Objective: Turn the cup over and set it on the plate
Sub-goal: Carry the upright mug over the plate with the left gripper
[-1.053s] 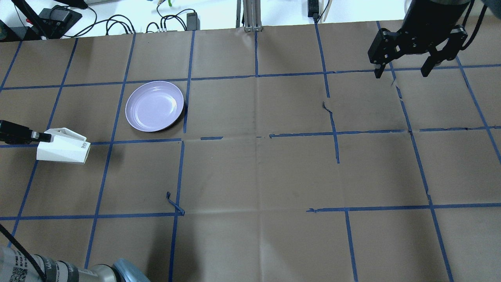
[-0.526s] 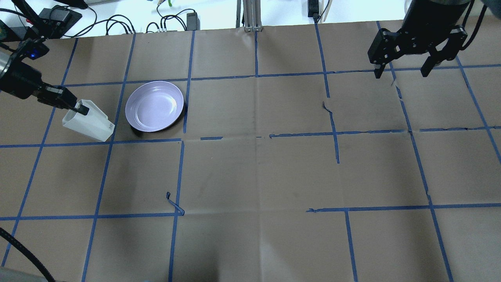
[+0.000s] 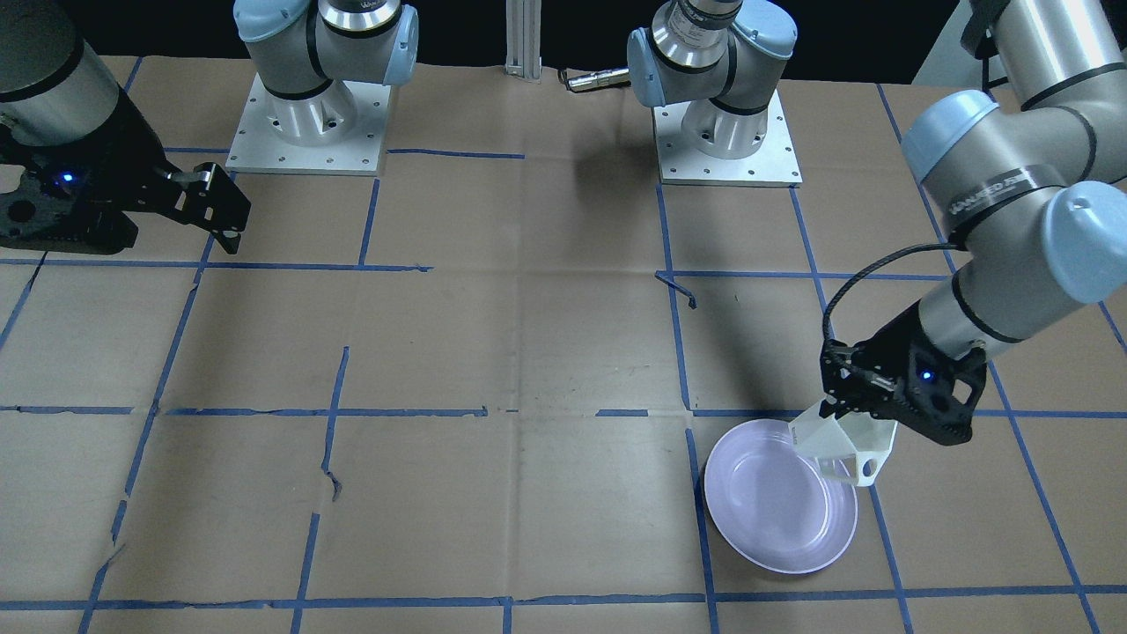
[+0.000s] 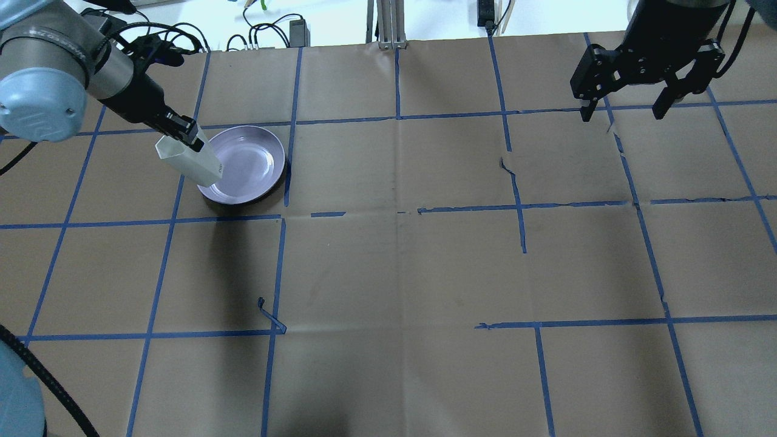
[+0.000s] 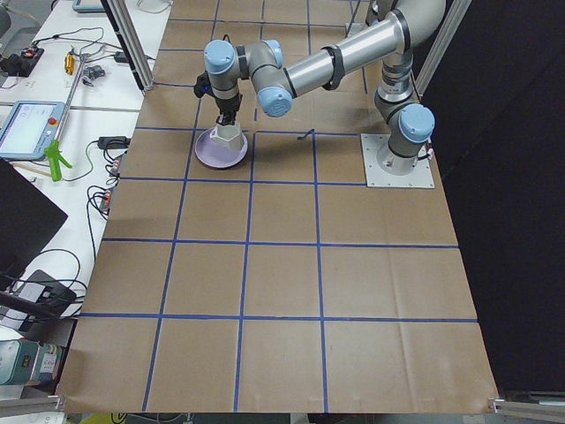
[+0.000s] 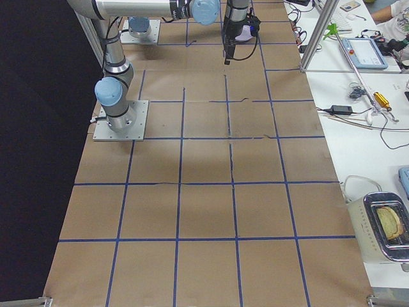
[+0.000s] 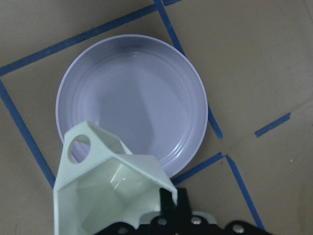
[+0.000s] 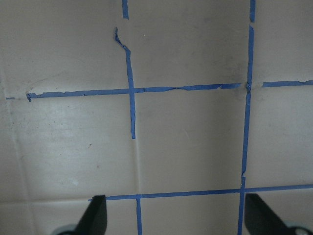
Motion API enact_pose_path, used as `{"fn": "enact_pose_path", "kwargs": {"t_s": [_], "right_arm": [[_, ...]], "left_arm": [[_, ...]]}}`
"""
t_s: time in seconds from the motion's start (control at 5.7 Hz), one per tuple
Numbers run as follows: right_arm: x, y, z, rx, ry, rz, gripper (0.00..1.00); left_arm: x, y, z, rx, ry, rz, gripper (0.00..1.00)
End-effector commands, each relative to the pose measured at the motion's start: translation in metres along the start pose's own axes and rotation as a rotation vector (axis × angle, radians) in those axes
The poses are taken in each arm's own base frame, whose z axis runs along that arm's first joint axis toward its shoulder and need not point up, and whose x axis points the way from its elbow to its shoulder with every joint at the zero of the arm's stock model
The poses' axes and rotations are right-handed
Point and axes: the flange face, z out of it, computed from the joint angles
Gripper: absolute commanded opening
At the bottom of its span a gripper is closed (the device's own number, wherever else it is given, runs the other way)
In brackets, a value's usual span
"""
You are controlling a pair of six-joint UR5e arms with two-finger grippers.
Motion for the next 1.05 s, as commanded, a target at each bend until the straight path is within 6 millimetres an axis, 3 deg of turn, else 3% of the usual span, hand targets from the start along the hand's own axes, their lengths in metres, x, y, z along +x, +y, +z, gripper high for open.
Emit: {"fn": "enact_pose_path", "kwargs": {"t_s": [0.0,0.35,0.53,0.88], "right_arm": [[0.000,0.000,0.000,0.000,0.000,0.000,1.00],[0.000,0.000,0.000,0.000,0.000,0.000,1.00],[0.000,0.000,0.000,0.000,0.000,0.000,1.00],[0.000,0.000,0.000,0.000,0.000,0.000,1.00]], "left_arm": [[0.025,-0.032,0.045,-0.013,-0.073,0.072,0.00],[0.026,-0.030,0.049,-0.039,-0.092,0.079,0.00],[0.026,-0.026,0.065,-0.058,-0.073,0.071,0.00],[0.027,-0.024,0.075,-0.073,-0.062,0.064,0.04]]}}
